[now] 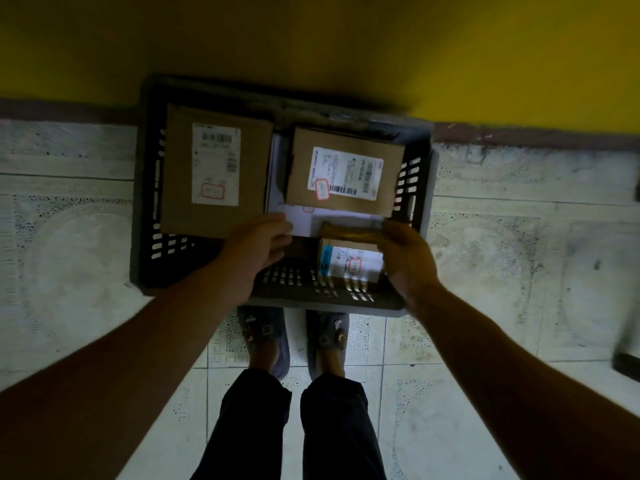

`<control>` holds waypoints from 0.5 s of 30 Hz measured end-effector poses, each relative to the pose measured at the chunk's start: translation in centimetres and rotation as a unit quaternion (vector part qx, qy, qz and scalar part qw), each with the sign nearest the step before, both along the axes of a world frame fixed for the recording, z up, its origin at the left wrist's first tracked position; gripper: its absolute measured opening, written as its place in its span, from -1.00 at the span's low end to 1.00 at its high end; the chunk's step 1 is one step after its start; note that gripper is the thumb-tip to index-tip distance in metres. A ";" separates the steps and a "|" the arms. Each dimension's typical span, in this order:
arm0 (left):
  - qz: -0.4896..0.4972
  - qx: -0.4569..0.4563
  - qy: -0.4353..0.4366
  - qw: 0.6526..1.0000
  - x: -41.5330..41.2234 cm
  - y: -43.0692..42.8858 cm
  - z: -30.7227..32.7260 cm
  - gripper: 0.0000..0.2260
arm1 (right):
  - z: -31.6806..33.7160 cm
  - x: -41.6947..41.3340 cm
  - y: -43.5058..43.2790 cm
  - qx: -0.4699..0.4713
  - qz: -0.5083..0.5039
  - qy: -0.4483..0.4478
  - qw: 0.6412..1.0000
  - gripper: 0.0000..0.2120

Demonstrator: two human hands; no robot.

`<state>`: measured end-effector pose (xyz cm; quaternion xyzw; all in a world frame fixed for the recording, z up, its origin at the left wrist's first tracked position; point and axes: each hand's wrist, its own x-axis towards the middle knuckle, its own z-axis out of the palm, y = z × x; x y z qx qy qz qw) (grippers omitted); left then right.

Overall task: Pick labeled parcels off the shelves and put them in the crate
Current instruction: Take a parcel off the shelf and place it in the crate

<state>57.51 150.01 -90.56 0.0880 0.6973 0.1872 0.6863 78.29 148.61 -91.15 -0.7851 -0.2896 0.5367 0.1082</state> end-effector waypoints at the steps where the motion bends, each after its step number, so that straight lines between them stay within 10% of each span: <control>1: 0.011 -0.006 -0.010 1.000 0.0 -0.9 0.6 -0.85 | 0.9 -0.4 -0.6 -0.012 -0.007 0.005 1.000 -0.72; 15: 0.328 0.042 -0.003 0.944 -5.8 -12.2 18.3 -0.78 | 16.6 -8.9 -3.3 -0.040 0.230 0.096 0.968 -0.82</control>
